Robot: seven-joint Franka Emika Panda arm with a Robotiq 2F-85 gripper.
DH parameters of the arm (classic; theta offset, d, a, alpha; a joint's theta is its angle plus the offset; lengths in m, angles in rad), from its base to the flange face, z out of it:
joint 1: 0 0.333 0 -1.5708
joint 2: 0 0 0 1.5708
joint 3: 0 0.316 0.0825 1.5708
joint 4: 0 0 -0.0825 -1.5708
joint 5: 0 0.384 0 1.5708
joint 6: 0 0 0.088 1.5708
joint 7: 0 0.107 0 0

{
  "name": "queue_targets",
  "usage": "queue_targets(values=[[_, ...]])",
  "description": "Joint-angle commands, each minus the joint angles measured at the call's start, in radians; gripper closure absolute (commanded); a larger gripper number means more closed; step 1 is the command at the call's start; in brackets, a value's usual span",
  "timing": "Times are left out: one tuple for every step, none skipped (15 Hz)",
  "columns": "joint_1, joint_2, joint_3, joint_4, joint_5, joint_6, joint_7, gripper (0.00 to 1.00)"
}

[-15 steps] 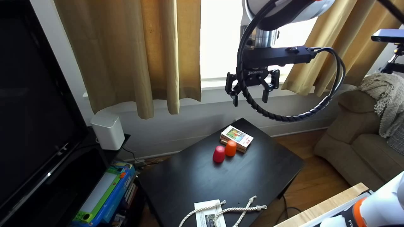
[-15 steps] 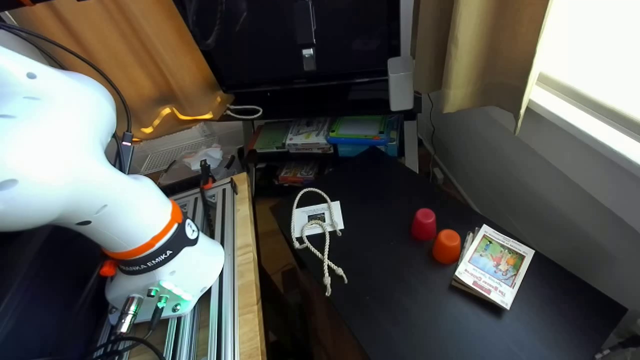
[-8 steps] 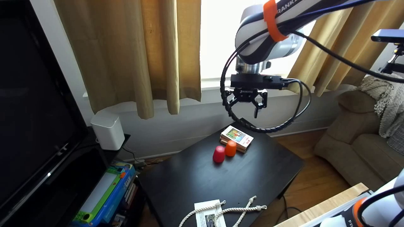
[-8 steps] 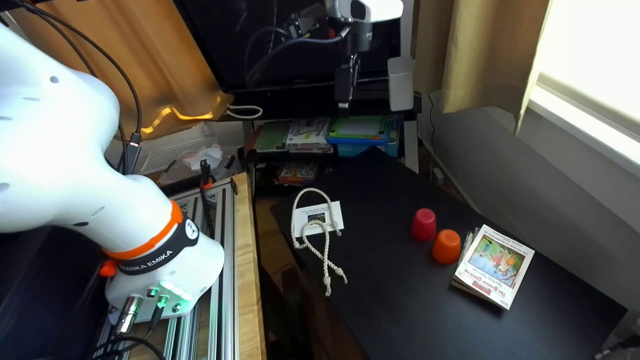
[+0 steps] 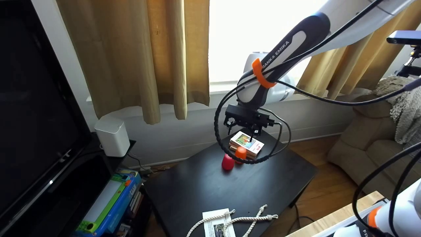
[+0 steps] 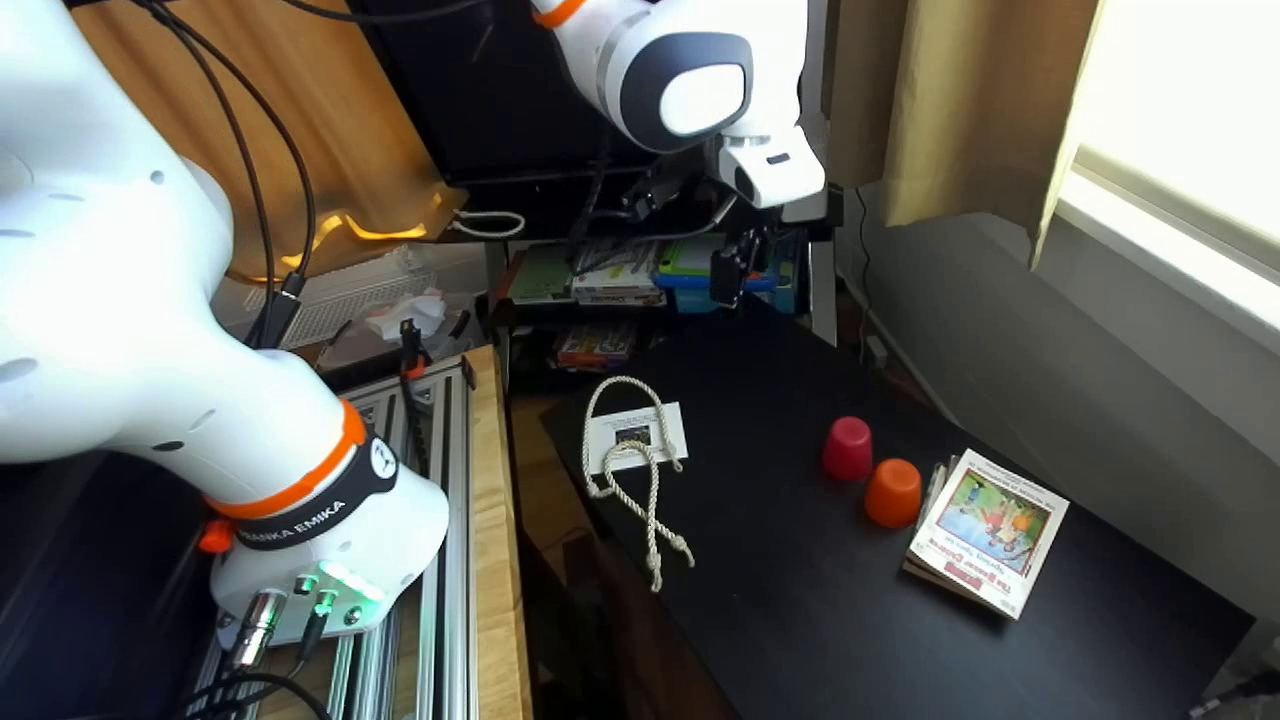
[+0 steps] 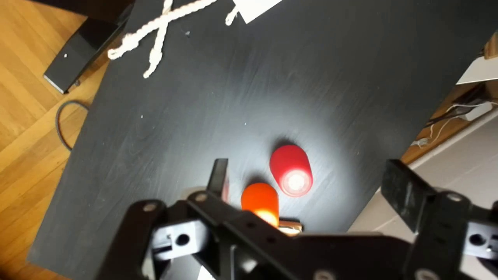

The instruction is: Pick up the pink cup and put it on the orange cup, pick up both stacked cups and place them the right way up on the table

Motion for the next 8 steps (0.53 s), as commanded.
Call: queue_targets(values=[[0.039,0.027,-0.037,0.005,0.06,0.008,-0.039,0.0],[0.039,0.047,-0.037,0.01,0.081,0.012,-0.051,0.0],[0.04,0.058,-0.037,0.015,0.089,0.013,-0.054,0.0],[0.04,0.06,-0.037,0.018,0.09,0.013,-0.055,0.0],[0.04,0.059,-0.036,0.02,0.091,0.013,-0.055,0.0],[0.042,0.098,-0.053,0.052,0.081,-0.013,-0.024,0.0],[0.062,0.137,-0.094,0.072,0.034,0.012,0.041,0.0],[0.069,0.185,-0.125,0.101,0.016,0.027,0.065,0.0]])
